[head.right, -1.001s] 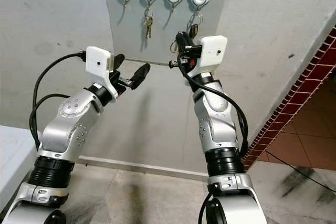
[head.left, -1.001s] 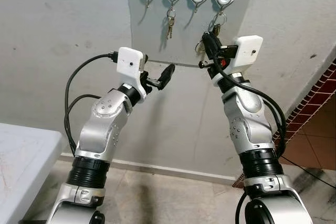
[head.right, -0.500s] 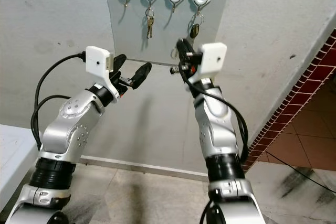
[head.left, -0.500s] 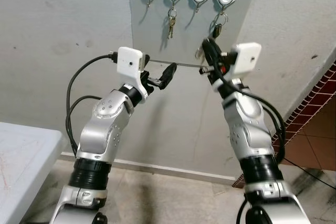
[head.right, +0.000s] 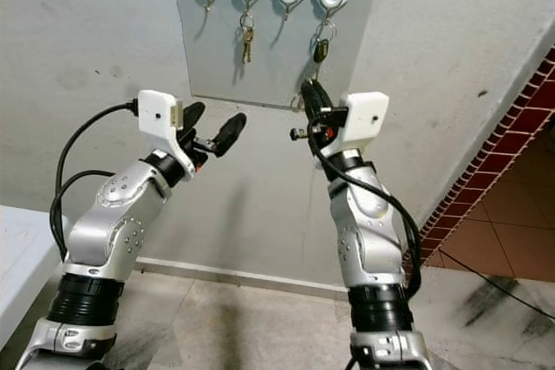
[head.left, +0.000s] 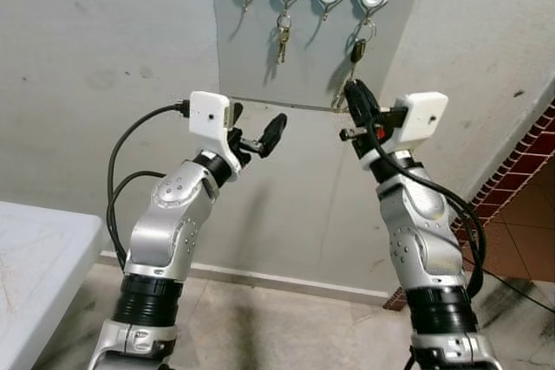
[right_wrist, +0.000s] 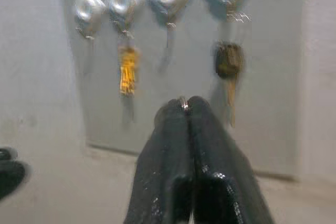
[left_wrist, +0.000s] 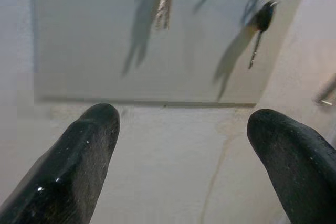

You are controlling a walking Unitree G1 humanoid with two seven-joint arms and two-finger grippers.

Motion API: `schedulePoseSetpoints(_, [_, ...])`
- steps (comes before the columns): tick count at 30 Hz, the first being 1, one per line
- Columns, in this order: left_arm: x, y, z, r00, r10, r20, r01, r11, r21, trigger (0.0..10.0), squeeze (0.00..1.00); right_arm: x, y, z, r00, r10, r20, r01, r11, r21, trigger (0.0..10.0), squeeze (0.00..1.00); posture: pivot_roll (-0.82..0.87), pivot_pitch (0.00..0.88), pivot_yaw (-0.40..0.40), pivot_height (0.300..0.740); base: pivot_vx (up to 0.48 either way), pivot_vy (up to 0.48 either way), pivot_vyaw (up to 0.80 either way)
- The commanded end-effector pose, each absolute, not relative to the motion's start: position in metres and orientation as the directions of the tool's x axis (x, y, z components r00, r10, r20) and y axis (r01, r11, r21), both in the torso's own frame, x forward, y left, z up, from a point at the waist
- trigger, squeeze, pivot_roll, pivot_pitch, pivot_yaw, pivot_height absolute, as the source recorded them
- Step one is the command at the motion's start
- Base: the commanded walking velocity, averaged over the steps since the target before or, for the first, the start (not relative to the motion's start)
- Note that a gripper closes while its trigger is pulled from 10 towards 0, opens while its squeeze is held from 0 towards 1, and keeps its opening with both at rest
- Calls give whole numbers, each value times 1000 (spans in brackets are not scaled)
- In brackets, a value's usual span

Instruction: Hang keys on a hook

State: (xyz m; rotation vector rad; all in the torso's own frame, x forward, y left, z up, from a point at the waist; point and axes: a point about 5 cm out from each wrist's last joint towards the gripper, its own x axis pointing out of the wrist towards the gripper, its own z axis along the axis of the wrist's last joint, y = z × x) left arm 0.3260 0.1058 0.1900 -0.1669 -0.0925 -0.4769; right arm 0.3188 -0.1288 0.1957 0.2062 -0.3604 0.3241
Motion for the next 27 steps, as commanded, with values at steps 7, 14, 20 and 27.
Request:
schedulePoseSetpoints(7, [286,138,148,965,-244,94,261,920,-292,10000,0,279,-156,165,956,153,252,-183,978,102,10000,0,-38,0,-21,732,0,0,0])
schedulePoseSetpoints(14, [266,156,133,984,-177,30,177,932,-316,10000,0,260,-165,153,975,105,196,-128,985,111,10000,0,-30,0,-25,732,0,0,0])
schedulePoseSetpoints(20, [260,163,140,987,-153,49,161,936,-314,10000,0,256,-161,158,974,108,200,-134,984,120,10000,0,-14,0,-25,732,0,0,0])
schedulePoseSetpoints(27, [266,166,138,987,-154,36,157,928,-337,10000,0,266,-159,162,972,109,209,-136,983,121,10000,0,-16,0,-18,732,0,0,0])
